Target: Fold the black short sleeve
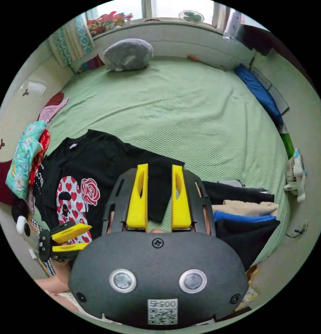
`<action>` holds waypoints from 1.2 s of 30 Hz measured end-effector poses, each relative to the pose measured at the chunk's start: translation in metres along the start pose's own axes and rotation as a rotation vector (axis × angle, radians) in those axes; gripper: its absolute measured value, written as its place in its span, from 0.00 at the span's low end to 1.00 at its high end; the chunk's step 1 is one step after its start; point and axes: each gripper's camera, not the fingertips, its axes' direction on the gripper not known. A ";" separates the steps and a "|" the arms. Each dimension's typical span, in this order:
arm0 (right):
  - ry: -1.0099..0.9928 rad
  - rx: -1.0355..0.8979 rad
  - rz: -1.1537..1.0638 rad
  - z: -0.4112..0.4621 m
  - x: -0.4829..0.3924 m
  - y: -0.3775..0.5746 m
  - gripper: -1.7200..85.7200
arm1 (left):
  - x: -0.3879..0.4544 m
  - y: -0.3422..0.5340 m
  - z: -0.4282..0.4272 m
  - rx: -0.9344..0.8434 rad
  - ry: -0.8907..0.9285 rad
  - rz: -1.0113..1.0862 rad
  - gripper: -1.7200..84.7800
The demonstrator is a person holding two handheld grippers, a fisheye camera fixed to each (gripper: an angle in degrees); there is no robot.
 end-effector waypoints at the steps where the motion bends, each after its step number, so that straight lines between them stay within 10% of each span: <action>1: -0.006 -0.010 0.014 0.006 0.012 -0.002 0.11 | 0.008 -0.008 0.018 -0.019 -0.038 0.025 0.15; 19: 0.001 -0.063 0.113 0.048 0.081 -0.032 0.00 | 0.019 -0.051 0.111 -0.072 -0.149 -0.027 0.04; 30: -0.013 0.079 -0.254 -0.034 -0.101 -0.045 0.00 | -0.025 -0.034 0.022 0.011 0.007 -0.073 0.05; 36: -0.142 -0.037 -0.404 -0.003 -0.172 -0.041 0.03 | -0.061 -0.024 -0.012 0.091 -0.200 -0.235 0.08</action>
